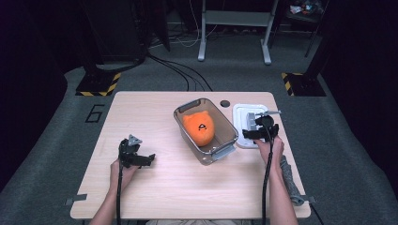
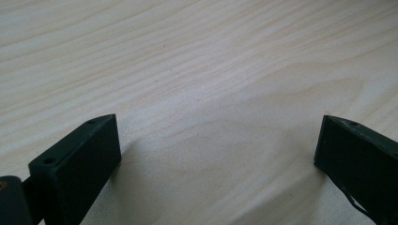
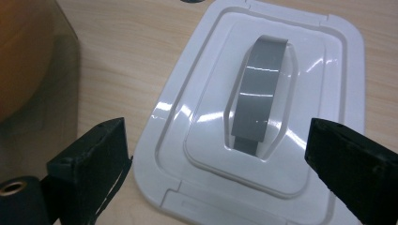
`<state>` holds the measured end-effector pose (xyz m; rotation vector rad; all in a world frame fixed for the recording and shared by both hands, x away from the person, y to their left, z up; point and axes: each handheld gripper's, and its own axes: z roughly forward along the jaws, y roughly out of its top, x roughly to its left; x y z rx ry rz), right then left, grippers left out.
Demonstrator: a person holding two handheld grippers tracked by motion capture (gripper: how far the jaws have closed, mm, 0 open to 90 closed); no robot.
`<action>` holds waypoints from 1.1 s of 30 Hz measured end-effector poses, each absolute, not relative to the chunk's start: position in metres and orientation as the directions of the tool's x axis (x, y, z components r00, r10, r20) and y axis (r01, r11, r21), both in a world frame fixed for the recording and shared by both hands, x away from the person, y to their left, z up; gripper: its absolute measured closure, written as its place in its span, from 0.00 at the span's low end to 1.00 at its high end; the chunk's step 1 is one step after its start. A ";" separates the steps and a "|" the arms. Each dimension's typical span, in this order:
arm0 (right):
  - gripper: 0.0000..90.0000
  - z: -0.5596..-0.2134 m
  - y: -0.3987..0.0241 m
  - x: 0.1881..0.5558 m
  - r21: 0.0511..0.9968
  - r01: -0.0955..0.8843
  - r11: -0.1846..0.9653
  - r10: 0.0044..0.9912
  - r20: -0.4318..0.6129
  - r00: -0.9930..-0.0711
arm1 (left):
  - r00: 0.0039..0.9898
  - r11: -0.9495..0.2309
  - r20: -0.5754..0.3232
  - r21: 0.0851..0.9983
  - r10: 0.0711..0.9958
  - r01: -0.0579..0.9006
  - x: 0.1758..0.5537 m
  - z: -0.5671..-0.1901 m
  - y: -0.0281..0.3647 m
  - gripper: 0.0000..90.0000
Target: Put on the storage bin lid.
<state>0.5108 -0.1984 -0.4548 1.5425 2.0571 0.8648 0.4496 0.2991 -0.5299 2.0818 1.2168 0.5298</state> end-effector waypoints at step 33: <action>0.62 -0.493 -0.197 0.575 0.657 0.738 0.153 0.983 -0.028 -0.179 | 0.485 -0.349 0.016 0.715 0.875 0.606 0.449 -0.530 0.299 0.00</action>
